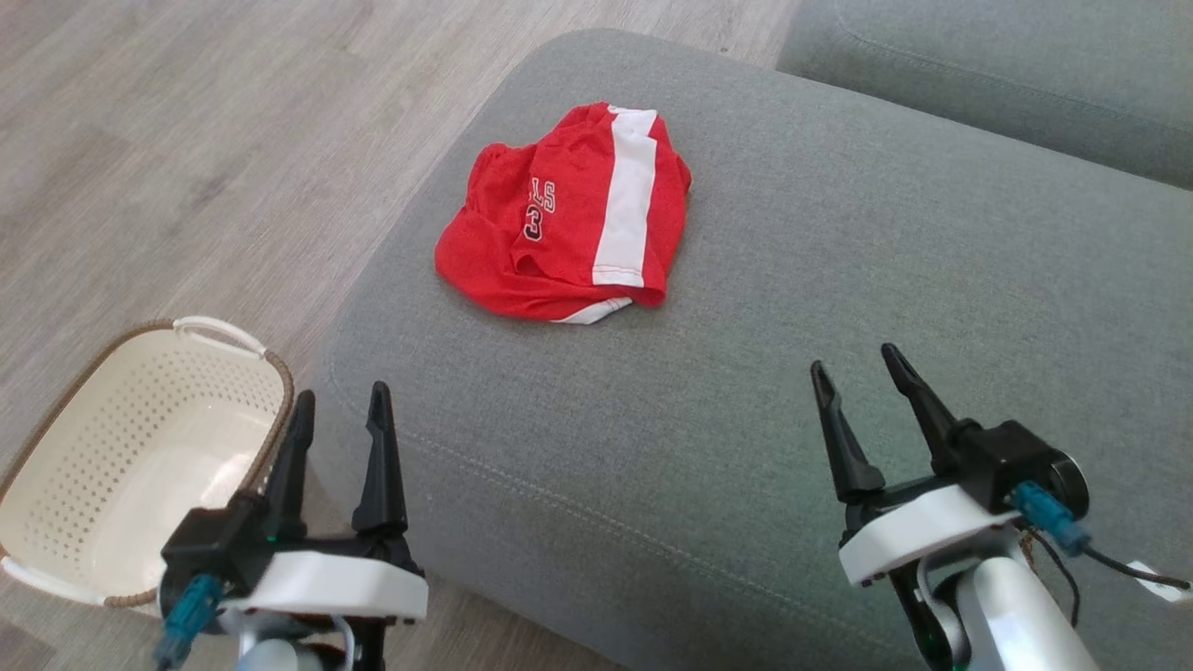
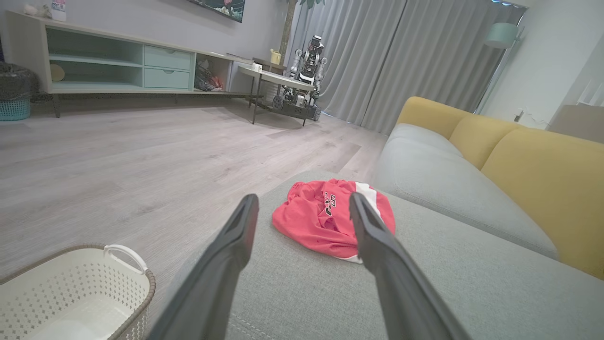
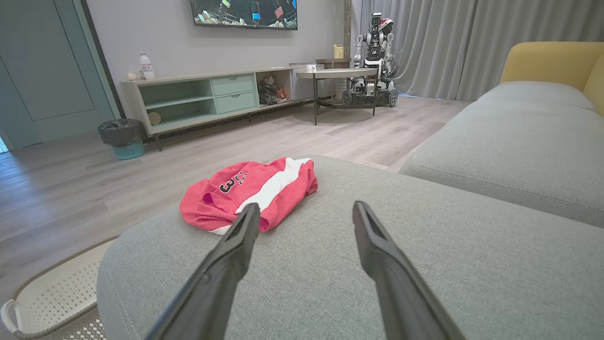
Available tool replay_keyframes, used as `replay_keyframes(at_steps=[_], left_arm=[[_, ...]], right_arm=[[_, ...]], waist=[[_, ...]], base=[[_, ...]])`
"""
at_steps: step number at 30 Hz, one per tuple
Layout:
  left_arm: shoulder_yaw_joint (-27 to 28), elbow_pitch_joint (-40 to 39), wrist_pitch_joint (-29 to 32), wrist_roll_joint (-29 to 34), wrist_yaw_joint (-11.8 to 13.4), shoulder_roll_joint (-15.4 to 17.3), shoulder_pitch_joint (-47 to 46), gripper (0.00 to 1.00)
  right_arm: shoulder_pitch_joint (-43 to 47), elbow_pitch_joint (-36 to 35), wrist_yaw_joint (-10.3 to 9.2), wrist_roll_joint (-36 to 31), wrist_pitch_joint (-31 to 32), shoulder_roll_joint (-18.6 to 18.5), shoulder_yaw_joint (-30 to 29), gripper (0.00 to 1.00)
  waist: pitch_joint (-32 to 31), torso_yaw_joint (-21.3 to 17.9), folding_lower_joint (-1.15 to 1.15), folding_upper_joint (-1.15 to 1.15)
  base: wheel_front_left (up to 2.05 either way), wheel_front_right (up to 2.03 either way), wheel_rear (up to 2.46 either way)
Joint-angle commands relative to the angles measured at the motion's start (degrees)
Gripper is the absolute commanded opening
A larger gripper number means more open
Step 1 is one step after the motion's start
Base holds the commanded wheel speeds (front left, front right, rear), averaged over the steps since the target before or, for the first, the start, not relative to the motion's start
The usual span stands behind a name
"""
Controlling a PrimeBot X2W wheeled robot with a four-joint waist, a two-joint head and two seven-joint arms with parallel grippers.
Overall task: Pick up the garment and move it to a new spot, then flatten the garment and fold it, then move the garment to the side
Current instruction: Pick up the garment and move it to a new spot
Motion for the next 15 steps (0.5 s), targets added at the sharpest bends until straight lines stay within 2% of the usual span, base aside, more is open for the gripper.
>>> replay_keyframes(at_steps=[1, 9, 15], left_arm=[[2.41, -2.21, -0.31, 0.72, 0.02, 0.1, -2.18, 1.0], [2.7, -1.72, -0.31, 1.08, -0.45, 0.1, -2.86, 1.0], [5.33, -1.04, -0.31, -0.42, -0.79, 0.1, -5.89, 1.0]], right_arm=[[-1.91, -1.55, -0.01, 1.01, -0.53, 0.16, 0.84, 1.0], [-1.09, -1.7, -0.01, 1.47, -0.53, 0.16, -0.03, 1.0], [-2.16, -3.09, -0.01, 0.32, -0.53, 0.08, -0.19, 1.0]], waist=[[-0.14, -0.07, 0.0, 0.0], [-0.14, -0.25, 0.0, 0.0], [3.81, -2.41, 0.0, 0.0]], base=[[0.0, 0.0, 0.0], [0.0, 0.0, 0.0], [0.0, 0.0, 0.0]])
